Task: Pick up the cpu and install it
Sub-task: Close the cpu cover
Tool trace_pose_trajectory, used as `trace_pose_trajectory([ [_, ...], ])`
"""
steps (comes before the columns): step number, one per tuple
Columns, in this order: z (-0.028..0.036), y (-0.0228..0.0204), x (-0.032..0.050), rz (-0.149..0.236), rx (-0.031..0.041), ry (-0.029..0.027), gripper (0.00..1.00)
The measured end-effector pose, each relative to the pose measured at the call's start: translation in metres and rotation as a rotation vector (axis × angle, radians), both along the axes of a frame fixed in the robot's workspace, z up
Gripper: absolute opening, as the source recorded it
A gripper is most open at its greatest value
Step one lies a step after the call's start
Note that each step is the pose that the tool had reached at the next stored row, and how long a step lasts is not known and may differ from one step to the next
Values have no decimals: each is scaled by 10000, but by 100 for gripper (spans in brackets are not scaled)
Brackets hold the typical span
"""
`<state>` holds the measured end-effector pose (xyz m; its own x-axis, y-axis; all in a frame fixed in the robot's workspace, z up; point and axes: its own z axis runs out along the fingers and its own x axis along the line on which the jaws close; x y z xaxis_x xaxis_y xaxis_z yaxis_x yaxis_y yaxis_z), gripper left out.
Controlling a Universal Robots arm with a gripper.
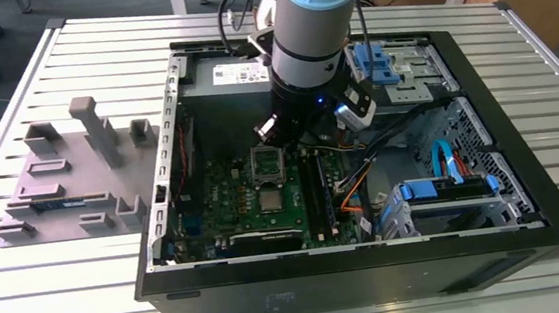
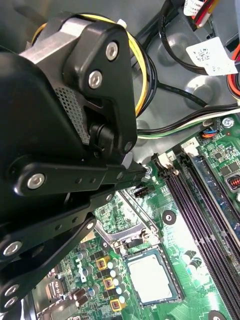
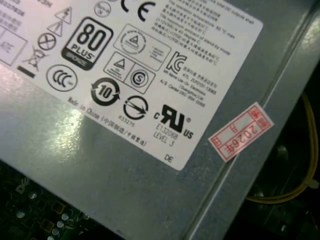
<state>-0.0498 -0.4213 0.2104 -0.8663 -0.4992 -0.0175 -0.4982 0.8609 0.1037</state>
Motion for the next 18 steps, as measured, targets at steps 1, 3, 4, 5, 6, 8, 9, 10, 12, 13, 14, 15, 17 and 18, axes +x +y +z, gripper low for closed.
trace_pose_trajectory([
  [1,0,0,0,0,0,0,11],
  [3,16,0,0,8,-2,1,11],
  [4,23,0,0,14,0,0,11],
  [5,31,0,0,22,-1,1,11],
  [6,38,0,0,32,-1,0,11],
  [8,51,0,0,55,0,0,11],
  [9,52,1,0,68,2,-1,11],
  [10,52,0,0,84,0,-1,11],
  [12,52,0,0,99,-7,0,11],
  [13,53,0,0,99,-9,0,11],
  [14,53,0,0,102,-10,0,11],
  [15,53,0,0,117,-10,0,11],
  [17,55,-1,-1,201,-8,0,11],
  [18,56,-2,-2,264,-8,-1,11],
])
